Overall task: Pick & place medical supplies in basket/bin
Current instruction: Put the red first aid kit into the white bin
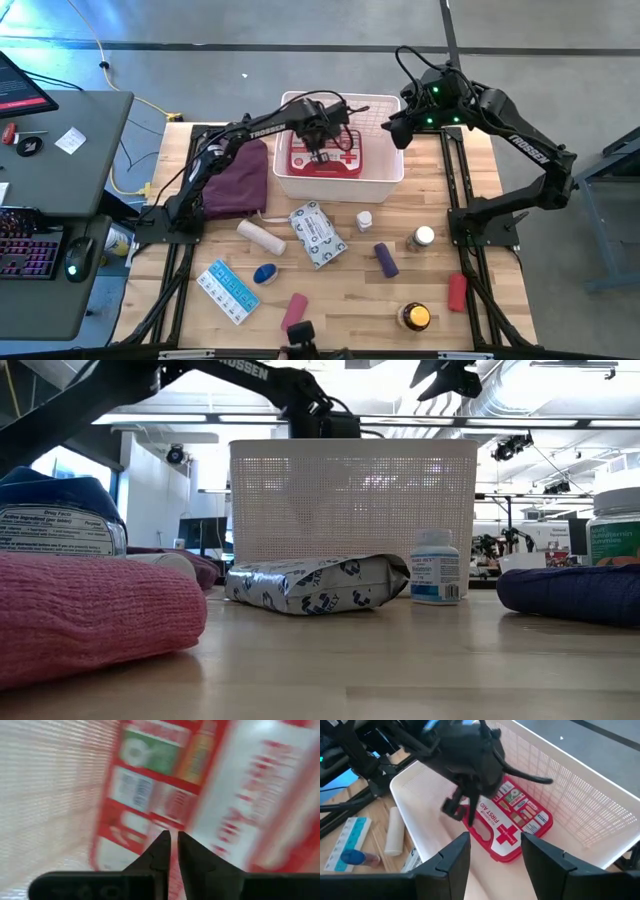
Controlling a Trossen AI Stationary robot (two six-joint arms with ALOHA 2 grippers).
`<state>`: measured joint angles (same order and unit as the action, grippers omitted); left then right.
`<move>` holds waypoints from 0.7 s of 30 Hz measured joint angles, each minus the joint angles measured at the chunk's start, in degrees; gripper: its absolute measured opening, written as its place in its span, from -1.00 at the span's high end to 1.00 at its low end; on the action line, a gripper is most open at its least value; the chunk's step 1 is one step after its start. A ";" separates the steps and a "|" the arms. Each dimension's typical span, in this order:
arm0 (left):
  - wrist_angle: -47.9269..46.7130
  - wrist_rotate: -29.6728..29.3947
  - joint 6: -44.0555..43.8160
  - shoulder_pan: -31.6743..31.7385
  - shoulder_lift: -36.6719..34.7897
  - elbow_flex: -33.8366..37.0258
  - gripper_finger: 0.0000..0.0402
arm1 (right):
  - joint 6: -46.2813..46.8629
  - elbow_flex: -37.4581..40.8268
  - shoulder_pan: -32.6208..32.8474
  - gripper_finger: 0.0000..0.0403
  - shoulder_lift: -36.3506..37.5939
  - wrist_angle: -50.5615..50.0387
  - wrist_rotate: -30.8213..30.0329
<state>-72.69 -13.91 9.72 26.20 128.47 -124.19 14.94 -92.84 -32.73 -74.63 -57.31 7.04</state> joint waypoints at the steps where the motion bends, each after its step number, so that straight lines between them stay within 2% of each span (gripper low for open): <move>1: -0.01 3.45 -0.19 -0.21 -0.11 -0.08 0.72 | 0.00 0.00 0.00 0.17 0.00 -0.03 -0.01; 5: -1.28 20.62 -0.88 -0.53 -0.05 -0.01 0.84 | -0.29 -0.02 0.00 0.17 0.00 -0.01 0.01; 7: -1.25 24.33 -0.92 -0.76 -0.01 0.47 0.88 | -0.44 -0.02 0.00 0.17 0.00 -0.07 -0.01; 9: 0.47 23.45 -0.61 -1.21 -0.01 2.27 0.88 | -0.45 -0.02 0.00 0.17 0.00 -0.29 0.00; 16: 5.96 13.31 0.78 -0.88 -0.12 9.92 0.66 | -1.50 -0.09 0.00 0.17 0.02 -0.35 -0.01; 21: 7.94 10.55 0.62 -0.81 -0.33 11.38 0.69 | -1.51 -0.09 0.00 0.17 0.02 -0.34 -0.01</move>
<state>-64.75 -3.36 10.35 25.39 128.14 -112.81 13.43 -92.92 -32.73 -74.61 -57.65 7.03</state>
